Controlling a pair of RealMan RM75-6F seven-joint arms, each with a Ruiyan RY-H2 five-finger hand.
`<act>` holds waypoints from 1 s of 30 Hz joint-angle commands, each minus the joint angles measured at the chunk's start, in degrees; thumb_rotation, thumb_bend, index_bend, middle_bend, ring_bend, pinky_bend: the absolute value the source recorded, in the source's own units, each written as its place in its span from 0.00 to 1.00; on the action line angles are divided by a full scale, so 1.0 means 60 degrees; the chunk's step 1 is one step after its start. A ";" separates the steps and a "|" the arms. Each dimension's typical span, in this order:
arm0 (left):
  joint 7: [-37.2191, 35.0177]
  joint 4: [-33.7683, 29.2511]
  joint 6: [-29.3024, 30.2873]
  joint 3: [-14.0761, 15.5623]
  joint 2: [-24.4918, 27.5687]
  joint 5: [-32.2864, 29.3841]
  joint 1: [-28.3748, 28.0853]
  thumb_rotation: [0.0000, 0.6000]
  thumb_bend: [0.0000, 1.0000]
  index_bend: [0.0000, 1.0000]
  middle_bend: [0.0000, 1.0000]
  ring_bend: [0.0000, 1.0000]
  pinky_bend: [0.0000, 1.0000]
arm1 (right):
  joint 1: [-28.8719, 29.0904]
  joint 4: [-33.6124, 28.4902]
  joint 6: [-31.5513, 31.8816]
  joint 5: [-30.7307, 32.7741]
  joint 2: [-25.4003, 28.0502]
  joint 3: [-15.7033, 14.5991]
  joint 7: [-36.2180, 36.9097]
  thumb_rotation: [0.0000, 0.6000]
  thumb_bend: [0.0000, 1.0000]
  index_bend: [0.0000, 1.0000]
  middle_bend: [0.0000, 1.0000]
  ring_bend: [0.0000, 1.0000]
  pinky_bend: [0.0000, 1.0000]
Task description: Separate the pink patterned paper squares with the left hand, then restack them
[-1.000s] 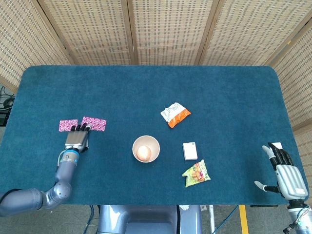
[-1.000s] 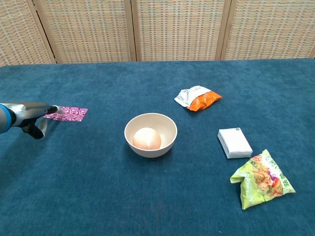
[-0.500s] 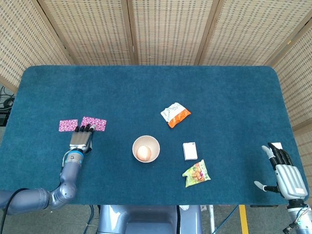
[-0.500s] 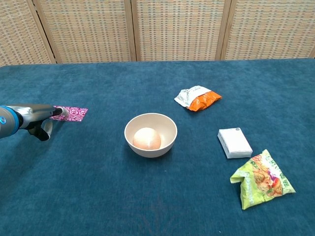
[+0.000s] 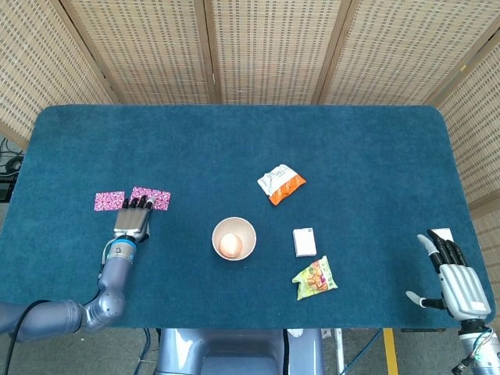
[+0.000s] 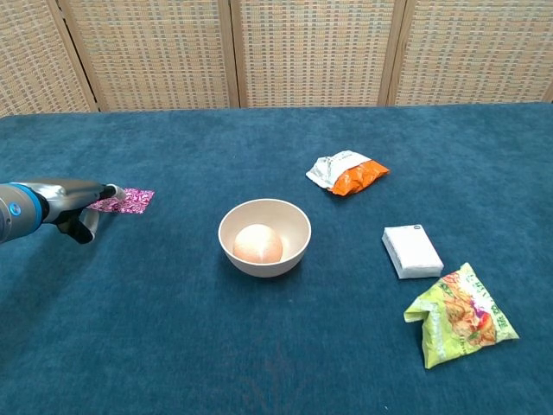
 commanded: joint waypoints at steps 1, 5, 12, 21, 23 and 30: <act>0.0206 0.0109 -0.0001 0.0109 -0.0161 -0.0103 -0.0069 1.00 0.88 0.03 0.00 0.00 0.00 | -0.0004 -0.0002 0.0003 0.0026 0.0018 0.0015 0.0040 1.00 0.10 0.00 0.00 0.00 0.00; 0.0430 -0.0022 0.0131 0.0236 -0.0174 -0.0155 -0.0088 1.00 0.88 0.03 0.00 0.00 0.00 | -0.0009 0.0001 0.0006 0.0026 0.0044 0.0017 0.0097 1.00 0.10 0.00 0.00 0.00 0.00; 0.0662 -0.0723 0.0399 0.0438 0.0193 -0.0246 0.0001 1.00 0.88 0.03 0.00 0.00 0.00 | -0.0021 -0.0020 0.0034 -0.0027 0.0052 -0.0002 0.0082 1.00 0.10 0.00 0.00 0.00 0.00; 0.0510 -0.1830 0.0629 0.0850 0.0945 0.0083 0.0324 1.00 0.88 0.03 0.00 0.00 0.00 | -0.0028 -0.0094 0.0041 -0.0039 0.0038 -0.0019 -0.0061 1.00 0.10 0.00 0.00 0.00 0.00; 0.0496 -0.1919 0.0645 0.0890 0.1000 0.0108 0.0348 1.00 0.88 0.03 0.00 0.00 0.00 | -0.0031 -0.0097 0.0048 -0.0038 0.0038 -0.0018 -0.0072 1.00 0.10 0.00 0.00 0.00 0.00; 0.0531 -0.2366 0.0802 0.1101 0.1226 0.0080 0.0445 1.00 0.88 0.03 0.00 0.00 0.00 | -0.0044 -0.0114 0.0067 -0.0021 0.0052 -0.0009 -0.0071 1.00 0.10 0.00 0.00 0.00 0.00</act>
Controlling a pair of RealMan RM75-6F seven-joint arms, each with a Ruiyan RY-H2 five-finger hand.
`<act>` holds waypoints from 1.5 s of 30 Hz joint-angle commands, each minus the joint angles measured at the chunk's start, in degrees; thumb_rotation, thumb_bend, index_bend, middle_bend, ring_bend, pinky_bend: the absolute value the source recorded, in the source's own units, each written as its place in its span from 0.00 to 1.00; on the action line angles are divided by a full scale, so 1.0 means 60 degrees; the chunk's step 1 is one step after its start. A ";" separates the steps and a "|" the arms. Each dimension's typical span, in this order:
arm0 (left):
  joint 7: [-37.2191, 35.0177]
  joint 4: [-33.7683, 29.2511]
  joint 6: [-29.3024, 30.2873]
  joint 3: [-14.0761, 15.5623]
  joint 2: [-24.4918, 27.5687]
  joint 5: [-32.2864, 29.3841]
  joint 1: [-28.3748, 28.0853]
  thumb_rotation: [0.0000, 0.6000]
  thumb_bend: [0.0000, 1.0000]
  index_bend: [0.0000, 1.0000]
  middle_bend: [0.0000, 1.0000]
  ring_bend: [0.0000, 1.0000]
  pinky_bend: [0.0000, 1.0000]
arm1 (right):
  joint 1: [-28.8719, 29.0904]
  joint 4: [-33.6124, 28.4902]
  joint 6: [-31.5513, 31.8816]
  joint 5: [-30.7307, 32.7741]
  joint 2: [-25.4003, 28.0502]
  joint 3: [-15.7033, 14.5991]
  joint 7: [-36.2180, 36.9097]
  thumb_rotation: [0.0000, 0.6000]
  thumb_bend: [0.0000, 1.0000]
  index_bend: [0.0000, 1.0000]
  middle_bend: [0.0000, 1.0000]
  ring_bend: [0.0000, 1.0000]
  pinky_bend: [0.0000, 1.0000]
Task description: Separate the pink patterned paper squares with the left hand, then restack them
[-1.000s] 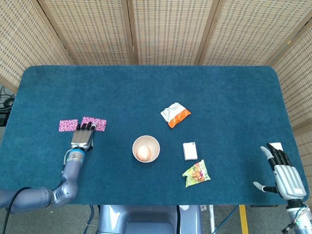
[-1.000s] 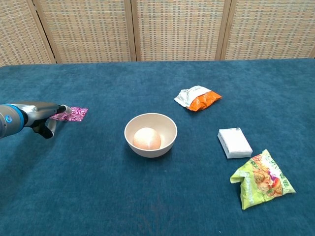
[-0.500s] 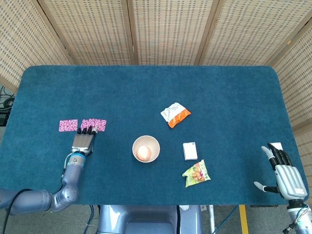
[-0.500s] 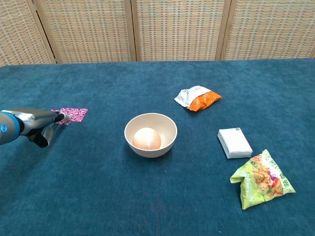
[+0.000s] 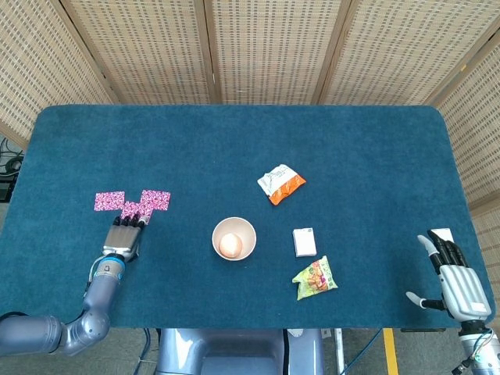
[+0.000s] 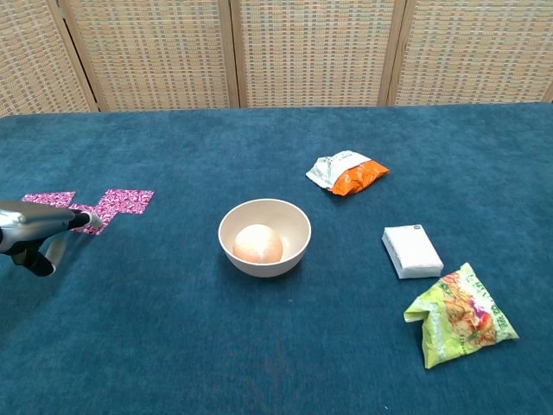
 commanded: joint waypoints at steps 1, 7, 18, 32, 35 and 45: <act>0.0072 -0.0222 0.0121 0.0098 0.0111 -0.0069 0.0032 1.00 0.88 0.03 0.00 0.00 0.00 | 0.0000 -0.0002 -0.0001 0.0018 0.0006 0.0011 0.0010 1.00 0.10 0.00 0.00 0.00 0.00; 0.0099 -0.0595 0.0264 0.0239 0.0321 -0.0080 0.0088 1.00 0.88 0.03 0.00 0.00 0.00 | -0.0012 0.0007 0.0039 0.0002 0.0029 0.0025 0.0089 1.00 0.10 0.00 0.00 0.00 0.00; -0.0133 -0.1231 0.0380 0.0378 0.0726 0.0235 0.0208 1.00 0.87 0.03 0.00 0.00 0.00 | -0.0024 -0.0002 0.0070 -0.0040 0.0036 0.0017 0.0098 1.00 0.10 0.00 0.00 0.00 0.00; -0.1817 -0.1722 0.0649 -0.0483 0.1698 0.1288 0.0567 1.00 0.57 0.03 0.00 0.00 0.00 | -0.0018 0.0003 0.0058 -0.0062 0.0020 0.0007 0.0067 1.00 0.10 0.00 0.00 0.00 0.00; -0.2054 -0.1436 0.0852 -0.0568 0.1550 0.1798 0.0649 1.00 0.41 0.03 0.00 0.00 0.00 | -0.0020 -0.0007 0.0061 -0.0073 0.0012 -0.0001 0.0036 1.00 0.10 0.00 0.00 0.00 0.00; -0.2022 -0.0411 0.0897 -0.1115 0.0908 0.1748 0.0413 1.00 0.25 0.14 0.00 0.00 0.00 | 0.0015 0.0052 -0.0040 0.0029 -0.0033 0.0019 -0.0027 1.00 0.10 0.00 0.00 0.00 0.00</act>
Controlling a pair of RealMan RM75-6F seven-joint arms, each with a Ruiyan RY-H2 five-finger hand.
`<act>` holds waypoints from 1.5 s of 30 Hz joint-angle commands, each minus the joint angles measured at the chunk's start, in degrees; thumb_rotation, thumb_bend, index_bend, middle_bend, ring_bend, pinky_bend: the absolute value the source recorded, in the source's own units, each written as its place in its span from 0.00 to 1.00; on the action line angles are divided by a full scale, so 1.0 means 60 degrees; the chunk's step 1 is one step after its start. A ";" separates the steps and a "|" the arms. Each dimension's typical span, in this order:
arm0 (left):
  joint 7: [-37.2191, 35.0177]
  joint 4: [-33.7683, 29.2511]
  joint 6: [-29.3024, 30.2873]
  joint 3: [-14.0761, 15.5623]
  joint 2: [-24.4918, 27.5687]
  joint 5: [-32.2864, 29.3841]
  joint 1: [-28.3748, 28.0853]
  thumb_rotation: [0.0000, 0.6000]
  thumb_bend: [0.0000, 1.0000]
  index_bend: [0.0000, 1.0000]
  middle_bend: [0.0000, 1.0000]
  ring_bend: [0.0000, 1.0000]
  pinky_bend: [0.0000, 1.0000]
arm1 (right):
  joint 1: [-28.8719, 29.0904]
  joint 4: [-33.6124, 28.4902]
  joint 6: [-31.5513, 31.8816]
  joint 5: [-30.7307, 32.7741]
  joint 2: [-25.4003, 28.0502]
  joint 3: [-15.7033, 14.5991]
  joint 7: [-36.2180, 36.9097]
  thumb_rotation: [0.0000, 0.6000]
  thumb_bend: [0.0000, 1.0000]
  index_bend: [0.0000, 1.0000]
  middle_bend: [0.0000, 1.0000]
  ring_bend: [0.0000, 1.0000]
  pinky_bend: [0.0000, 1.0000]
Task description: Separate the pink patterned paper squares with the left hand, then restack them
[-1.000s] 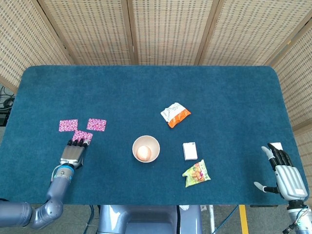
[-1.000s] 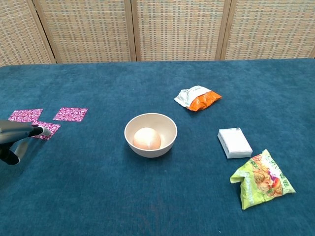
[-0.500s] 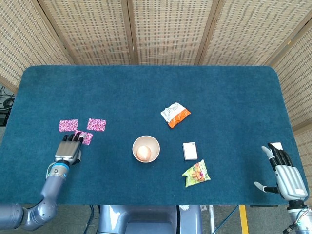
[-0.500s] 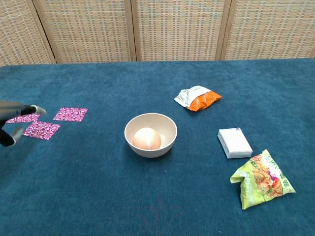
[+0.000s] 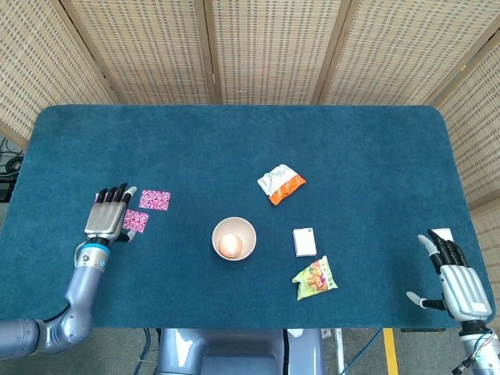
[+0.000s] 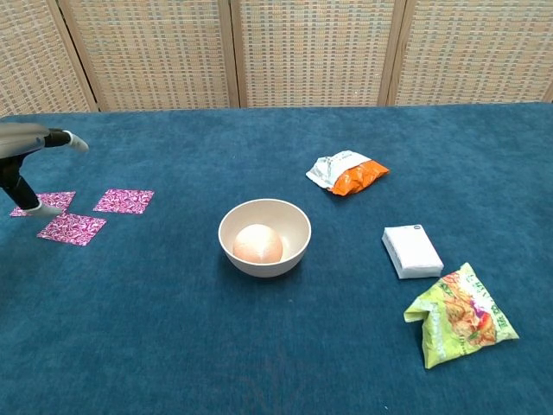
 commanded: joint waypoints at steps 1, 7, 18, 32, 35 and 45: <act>0.0010 0.0424 -0.0095 -0.0242 -0.0253 -0.0166 -0.0132 1.00 0.25 0.15 0.00 0.00 0.00 | 0.0018 0.0023 -0.0043 0.0043 -0.0021 0.0012 -0.0026 1.00 0.10 0.00 0.00 0.00 0.00; 0.0207 0.1566 -0.0656 -0.0580 -0.0792 -0.0716 -0.0502 1.00 0.25 0.20 0.00 0.00 0.00 | 0.0129 0.0173 -0.0344 0.0368 -0.0134 0.0092 -0.0168 1.00 0.10 0.00 0.00 0.00 0.00; 0.0478 0.3652 -0.1677 -0.0701 -0.1838 -0.1133 -0.0974 1.00 0.25 0.21 0.00 0.00 0.00 | 0.0211 0.0307 -0.0562 0.0758 -0.0360 0.0183 -0.0649 1.00 0.10 0.00 0.00 0.00 0.00; 0.0708 0.5144 -0.2385 -0.0873 -0.2610 -0.1398 -0.1300 1.00 0.25 0.22 0.00 0.00 0.00 | 0.0253 0.0454 -0.0696 0.0965 -0.0463 0.0235 -0.0764 1.00 0.10 0.00 0.00 0.00 0.00; 0.0749 0.5405 -0.2555 -0.0912 -0.2766 -0.1459 -0.1361 1.00 0.25 0.22 0.00 0.00 0.00 | 0.0264 0.0482 -0.0724 0.1003 -0.0484 0.0245 -0.0800 1.00 0.10 0.00 0.00 0.00 0.00; 0.0684 0.5996 -0.2988 -0.0969 -0.3058 -0.1399 -0.1436 1.00 0.27 0.23 0.00 0.00 0.00 | 0.0299 0.0573 -0.0809 0.1175 -0.0577 0.0294 -0.0973 1.00 0.10 0.00 0.00 0.00 0.00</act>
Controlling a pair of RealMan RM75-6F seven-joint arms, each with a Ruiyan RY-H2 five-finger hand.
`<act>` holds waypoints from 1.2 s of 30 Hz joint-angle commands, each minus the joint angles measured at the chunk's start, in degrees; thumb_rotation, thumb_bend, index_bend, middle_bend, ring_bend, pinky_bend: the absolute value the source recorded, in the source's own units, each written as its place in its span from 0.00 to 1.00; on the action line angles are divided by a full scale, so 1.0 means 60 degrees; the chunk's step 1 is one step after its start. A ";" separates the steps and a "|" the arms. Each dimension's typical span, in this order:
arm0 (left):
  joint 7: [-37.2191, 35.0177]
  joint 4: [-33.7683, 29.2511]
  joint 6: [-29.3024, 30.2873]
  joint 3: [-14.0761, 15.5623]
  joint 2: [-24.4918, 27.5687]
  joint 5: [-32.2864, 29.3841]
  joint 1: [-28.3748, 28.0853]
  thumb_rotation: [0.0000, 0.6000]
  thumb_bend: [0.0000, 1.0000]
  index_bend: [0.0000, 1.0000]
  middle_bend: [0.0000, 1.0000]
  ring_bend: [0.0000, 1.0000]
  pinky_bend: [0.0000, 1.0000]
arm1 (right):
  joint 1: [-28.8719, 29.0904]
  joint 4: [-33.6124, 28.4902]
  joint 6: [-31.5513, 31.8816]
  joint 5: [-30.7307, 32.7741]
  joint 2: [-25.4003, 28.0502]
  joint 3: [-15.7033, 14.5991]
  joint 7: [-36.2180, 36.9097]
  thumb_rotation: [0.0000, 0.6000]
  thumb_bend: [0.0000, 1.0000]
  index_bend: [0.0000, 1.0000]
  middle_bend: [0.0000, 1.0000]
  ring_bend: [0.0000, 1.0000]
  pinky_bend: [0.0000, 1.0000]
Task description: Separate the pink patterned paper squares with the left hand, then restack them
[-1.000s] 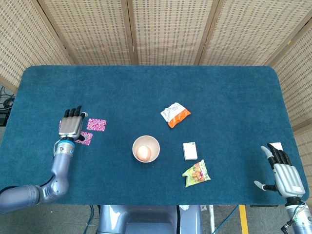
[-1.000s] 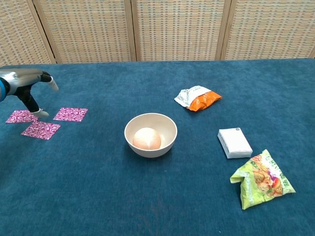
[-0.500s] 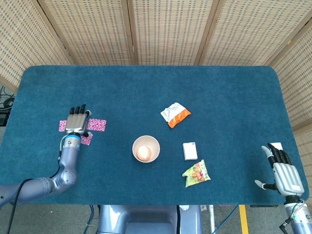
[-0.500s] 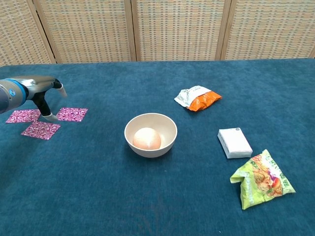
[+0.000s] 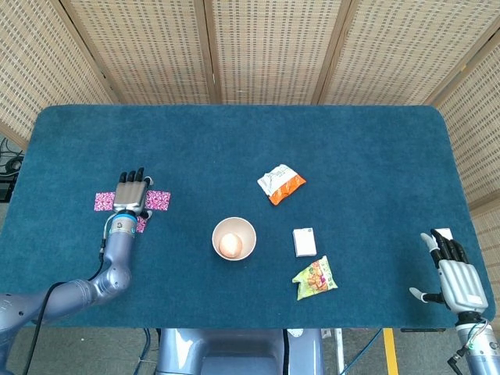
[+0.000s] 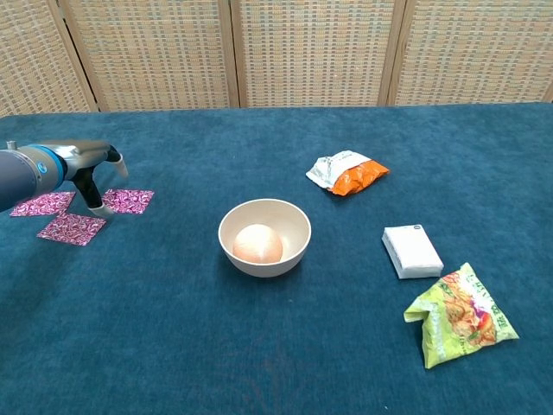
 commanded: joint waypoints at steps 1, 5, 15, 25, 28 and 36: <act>-0.0031 0.0132 -0.0140 -0.0018 -0.0063 0.0029 -0.0021 1.00 0.27 0.23 0.00 0.00 0.00 | 0.0009 0.0016 -0.0008 0.0031 -0.0030 0.0012 -0.0057 1.00 0.10 0.00 0.00 0.00 0.00; -0.0067 0.0251 -0.0228 -0.0052 -0.0127 0.0079 -0.0047 1.00 0.27 0.23 0.00 0.00 0.00 | 0.0016 0.0028 -0.0028 0.0069 -0.0057 0.0018 -0.0118 1.00 0.10 0.00 0.00 0.00 0.00; -0.0056 0.0436 -0.0345 -0.0115 -0.0228 0.0065 -0.0096 1.00 0.27 0.24 0.00 0.00 0.00 | 0.0029 0.0062 -0.0066 0.0123 -0.0092 0.0029 -0.0177 1.00 0.10 0.00 0.00 0.00 0.00; -0.0009 0.0607 -0.0438 -0.0143 -0.0303 -0.0043 -0.0098 1.00 0.27 0.24 0.00 0.00 0.00 | 0.0035 0.0075 -0.0081 0.0127 -0.0122 0.0025 -0.0201 1.00 0.10 0.00 0.00 0.00 0.00; -0.0013 0.0648 -0.0476 -0.0153 -0.0318 -0.0065 -0.0096 1.00 0.27 0.24 0.00 0.00 0.00 | 0.0038 0.0092 -0.0092 0.0131 -0.0134 0.0021 -0.0210 1.00 0.10 0.00 0.00 0.00 0.00; 0.0000 0.0692 -0.0523 -0.0141 -0.0353 -0.0081 -0.0082 1.00 0.28 0.27 0.00 0.00 0.00 | 0.0051 0.0109 -0.0134 0.0162 -0.0139 0.0025 -0.0209 1.00 0.10 0.00 0.00 0.00 0.00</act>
